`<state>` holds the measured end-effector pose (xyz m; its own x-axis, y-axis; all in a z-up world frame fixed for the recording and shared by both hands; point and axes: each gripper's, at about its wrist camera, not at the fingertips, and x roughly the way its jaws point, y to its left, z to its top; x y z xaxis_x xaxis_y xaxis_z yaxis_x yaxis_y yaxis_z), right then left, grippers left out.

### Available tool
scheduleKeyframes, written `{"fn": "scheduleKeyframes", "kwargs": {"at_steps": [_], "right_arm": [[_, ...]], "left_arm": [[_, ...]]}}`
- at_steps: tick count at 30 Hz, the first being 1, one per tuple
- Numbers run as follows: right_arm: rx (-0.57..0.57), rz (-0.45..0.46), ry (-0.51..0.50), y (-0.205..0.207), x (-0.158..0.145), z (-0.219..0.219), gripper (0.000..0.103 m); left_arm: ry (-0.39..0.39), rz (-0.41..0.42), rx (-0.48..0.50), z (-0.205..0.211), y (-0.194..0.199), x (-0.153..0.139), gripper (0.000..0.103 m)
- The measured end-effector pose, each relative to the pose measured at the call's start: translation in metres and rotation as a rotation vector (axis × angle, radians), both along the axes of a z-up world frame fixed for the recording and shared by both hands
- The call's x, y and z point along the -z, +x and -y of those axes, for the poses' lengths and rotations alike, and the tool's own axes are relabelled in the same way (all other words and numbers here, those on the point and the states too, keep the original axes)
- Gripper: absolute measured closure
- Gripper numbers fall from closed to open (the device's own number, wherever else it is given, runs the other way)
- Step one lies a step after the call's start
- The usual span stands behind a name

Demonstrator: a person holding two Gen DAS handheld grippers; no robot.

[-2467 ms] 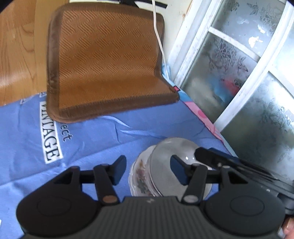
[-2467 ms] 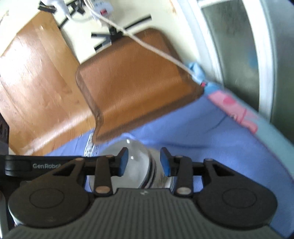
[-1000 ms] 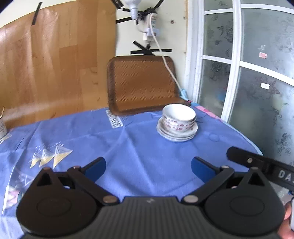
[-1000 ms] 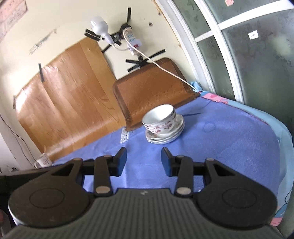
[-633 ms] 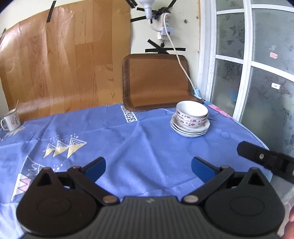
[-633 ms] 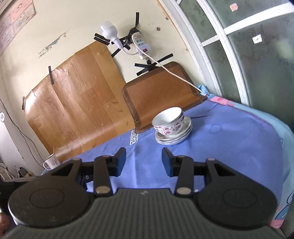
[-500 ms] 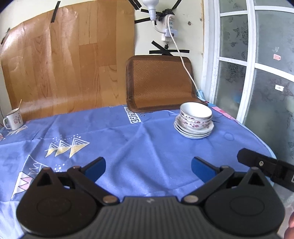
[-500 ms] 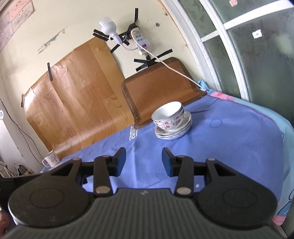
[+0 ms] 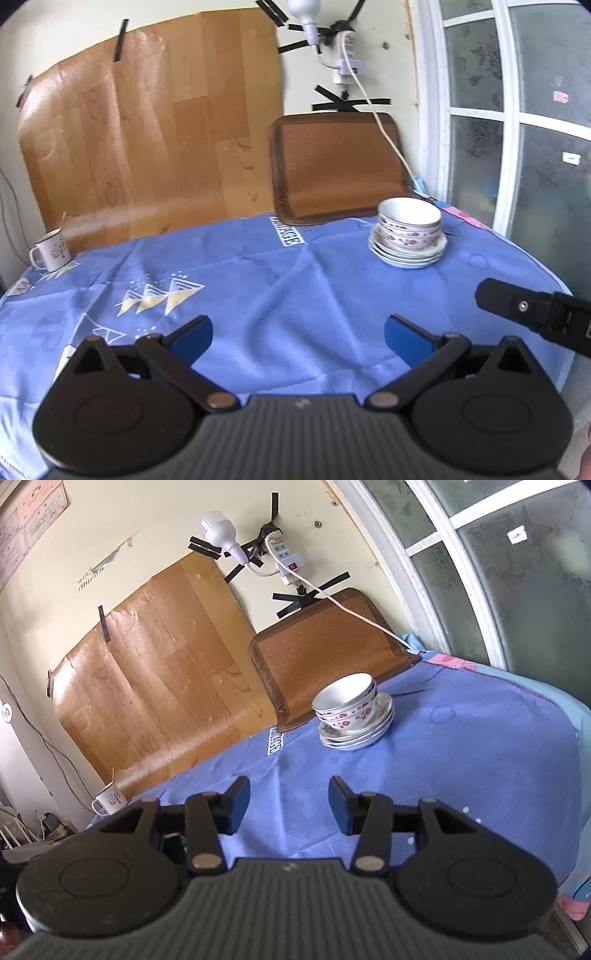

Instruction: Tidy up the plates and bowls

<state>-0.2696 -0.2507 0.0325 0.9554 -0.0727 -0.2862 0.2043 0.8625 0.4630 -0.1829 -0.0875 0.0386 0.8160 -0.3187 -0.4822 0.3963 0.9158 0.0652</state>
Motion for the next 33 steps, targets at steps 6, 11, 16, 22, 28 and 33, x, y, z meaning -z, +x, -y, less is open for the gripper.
{"fn": "scheduleKeyframes", "kwargs": {"at_steps": [6,11,16,22,28,33], "right_arm": [[0.061,0.042,-0.021,-0.003,0.004,-0.007,0.025],[0.059,0.049,-0.006,-0.002,0.007,-0.011,0.024],[0.046,0.048,-0.024,-0.001,0.006,-0.018,0.024],[0.049,0.036,-0.014,0.000,0.010,-0.020,0.023],[0.060,0.037,-0.031,-0.001,0.009,-0.022,0.023],[0.063,0.038,-0.035,-0.001,0.008,-0.023,0.023]], "left_arm": [[0.014,0.031,-0.044,-0.008,-0.002,0.000,0.000],[0.017,0.050,-0.076,-0.016,-0.003,0.000,0.000],[0.008,0.060,-0.101,-0.021,-0.002,0.000,0.000],[-0.002,0.048,-0.130,-0.026,0.001,0.002,0.000],[-0.004,0.067,-0.152,-0.030,0.001,0.002,0.000],[0.004,0.068,-0.149,-0.029,0.002,0.002,0.000]]}}
